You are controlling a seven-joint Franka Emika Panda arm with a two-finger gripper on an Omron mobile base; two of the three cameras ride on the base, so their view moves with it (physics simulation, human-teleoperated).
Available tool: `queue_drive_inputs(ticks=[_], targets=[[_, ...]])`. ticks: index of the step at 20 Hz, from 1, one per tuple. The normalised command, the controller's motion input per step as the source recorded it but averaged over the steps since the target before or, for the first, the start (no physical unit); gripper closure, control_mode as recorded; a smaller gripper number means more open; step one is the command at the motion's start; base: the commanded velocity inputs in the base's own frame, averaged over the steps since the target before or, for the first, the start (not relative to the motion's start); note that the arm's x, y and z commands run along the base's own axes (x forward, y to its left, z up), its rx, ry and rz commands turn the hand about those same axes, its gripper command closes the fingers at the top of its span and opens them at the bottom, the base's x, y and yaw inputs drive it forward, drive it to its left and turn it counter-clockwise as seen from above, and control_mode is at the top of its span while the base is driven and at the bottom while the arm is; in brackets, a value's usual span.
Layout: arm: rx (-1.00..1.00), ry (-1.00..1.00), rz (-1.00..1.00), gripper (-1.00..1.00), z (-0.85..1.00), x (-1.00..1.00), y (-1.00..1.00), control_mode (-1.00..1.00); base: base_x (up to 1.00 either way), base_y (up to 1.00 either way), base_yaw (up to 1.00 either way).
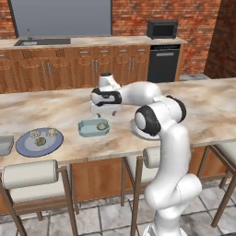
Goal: Place two dumplings into each of the tupperware containers and then place the containers in the fridge.
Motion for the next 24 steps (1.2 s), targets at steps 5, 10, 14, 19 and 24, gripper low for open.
queue_drive_inputs(ticks=[5,10,14,19,24], targets=[[-0.02,0.02,0.00,-1.00,0.54,-0.84,-0.97,-1.00,0.00,0.00,0.00],[0.00,0.08,-0.03,-1.00,0.52,-0.99,-0.69,-1.00,0.00,0.00,0.00],[0.00,0.10,-0.13,-1.00,0.56,-0.95,-0.49,-1.00,0.00,0.00,0.00],[0.00,0.00,-0.03,-1.00,0.32,-1.00,-0.69,-1.00,0.00,0.00,0.00],[0.00,0.00,-0.05,-1.00,0.25,-0.89,-0.10,-1.00,0.00,0.00,0.00]])
